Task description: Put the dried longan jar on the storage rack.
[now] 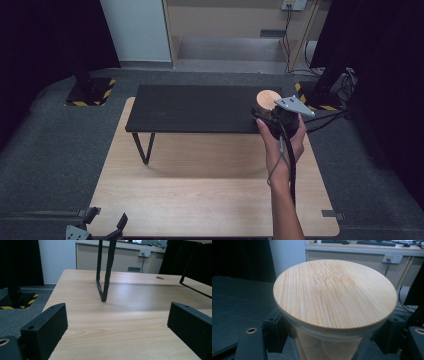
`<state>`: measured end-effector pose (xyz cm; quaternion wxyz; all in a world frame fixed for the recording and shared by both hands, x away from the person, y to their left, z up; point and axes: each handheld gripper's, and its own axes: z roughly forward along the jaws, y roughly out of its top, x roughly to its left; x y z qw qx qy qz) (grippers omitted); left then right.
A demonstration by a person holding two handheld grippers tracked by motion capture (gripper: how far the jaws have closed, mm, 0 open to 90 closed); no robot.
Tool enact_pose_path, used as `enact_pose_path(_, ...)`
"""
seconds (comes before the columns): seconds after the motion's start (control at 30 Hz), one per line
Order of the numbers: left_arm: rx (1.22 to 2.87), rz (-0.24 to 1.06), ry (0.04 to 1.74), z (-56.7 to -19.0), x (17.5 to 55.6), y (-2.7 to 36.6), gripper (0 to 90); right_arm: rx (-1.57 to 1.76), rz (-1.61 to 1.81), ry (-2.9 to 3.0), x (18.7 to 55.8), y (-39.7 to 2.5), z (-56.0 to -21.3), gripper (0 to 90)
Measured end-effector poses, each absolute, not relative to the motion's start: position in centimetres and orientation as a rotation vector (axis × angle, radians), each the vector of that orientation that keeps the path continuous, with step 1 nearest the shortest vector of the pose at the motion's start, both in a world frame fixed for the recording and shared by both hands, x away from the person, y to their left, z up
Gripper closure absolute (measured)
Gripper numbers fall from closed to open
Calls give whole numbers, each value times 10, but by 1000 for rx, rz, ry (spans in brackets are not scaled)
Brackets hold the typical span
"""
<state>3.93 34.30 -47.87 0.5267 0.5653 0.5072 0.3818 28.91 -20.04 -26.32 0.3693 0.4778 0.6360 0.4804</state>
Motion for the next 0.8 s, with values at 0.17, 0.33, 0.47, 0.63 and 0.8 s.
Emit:
enact_pose_path(0.17, 1349, 915, 1215, -479, 39, 344, 17, 1246, 1201, 1628, 304, -202, -268, 259)
enact_pose_path(0.33, 1348, 918, 1216, -479, 39, 344, 17, 1275, 1171, 1635, 316, -203, -271, 259)
enact_pose_path(0.47, 1345, 919, 1223, -480, 39, 344, 18, 1274, 1163, 1644, 321, -202, -273, 258)
enact_pose_path(0.63, 1346, 914, 1222, -480, 40, 345, 18, 1266, 1164, 1646, 322, -201, -274, 258)
enact_pose_path(0.8, 1348, 913, 1219, -480, 40, 345, 18, 1261, 1169, 1650, 323, -203, -275, 258)
